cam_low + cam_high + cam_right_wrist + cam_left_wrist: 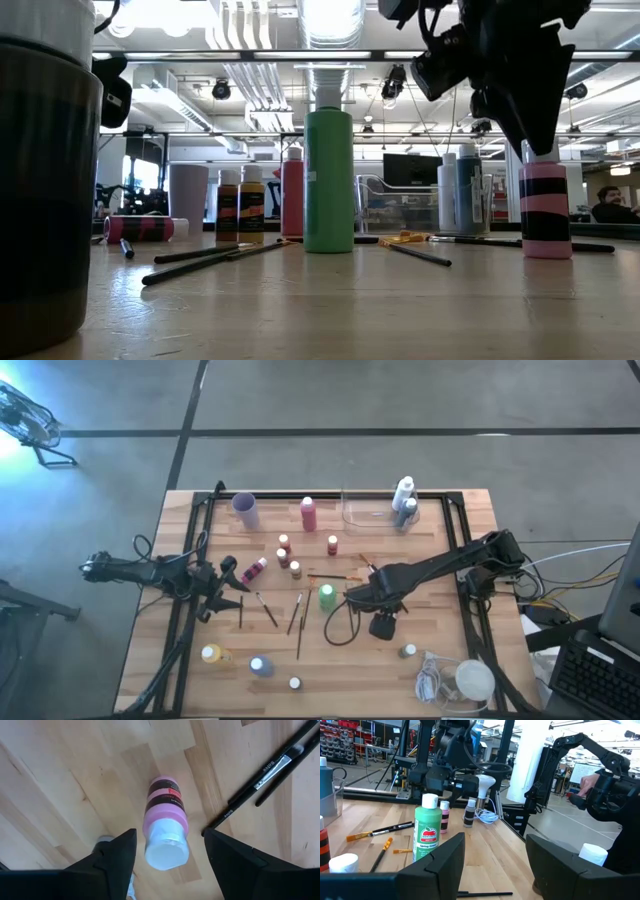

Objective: Pick & Place Paint Supplies
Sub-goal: Put the pink paint bottle into the transparent bin

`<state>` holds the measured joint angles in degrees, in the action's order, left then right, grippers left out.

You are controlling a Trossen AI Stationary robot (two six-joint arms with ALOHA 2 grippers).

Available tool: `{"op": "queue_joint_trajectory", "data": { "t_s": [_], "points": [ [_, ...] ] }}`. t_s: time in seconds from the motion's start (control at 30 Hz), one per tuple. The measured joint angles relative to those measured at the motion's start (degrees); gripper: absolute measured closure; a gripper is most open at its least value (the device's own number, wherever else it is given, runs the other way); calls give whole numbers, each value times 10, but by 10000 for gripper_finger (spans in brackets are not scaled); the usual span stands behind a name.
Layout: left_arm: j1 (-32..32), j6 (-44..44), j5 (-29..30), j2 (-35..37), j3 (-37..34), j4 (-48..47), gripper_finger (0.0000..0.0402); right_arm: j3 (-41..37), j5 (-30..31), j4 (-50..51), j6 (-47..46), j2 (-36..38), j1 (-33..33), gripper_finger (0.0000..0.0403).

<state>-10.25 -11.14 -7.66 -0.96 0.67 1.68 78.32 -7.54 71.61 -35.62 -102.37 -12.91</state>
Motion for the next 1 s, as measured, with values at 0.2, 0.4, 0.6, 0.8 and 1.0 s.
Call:
{"op": "queue_joint_trajectory", "data": {
  "t_s": [0.2, 0.4, 0.6, 0.8, 1.0],
  "points": [
    [0, 0, 0, 0, 0, 0, 186, -2, 0, -2, 0, 0, 0, 165],
    [0, 0, 0, 0, 0, 0, 186, -2, 21, -1, -2, 0, -4, 184],
    [0, 0, 0, 0, 0, 0, 186, -4, 65, -1, -24, 20, -31, 184],
    [0, 0, 0, 0, 0, 0, 186, -26, 82, -4, -77, 50, -58, 159],
    [0, 0, 0, 0, 0, 0, 186, -76, 160, -40, -149, 92, -109, 135]
  ]
}}
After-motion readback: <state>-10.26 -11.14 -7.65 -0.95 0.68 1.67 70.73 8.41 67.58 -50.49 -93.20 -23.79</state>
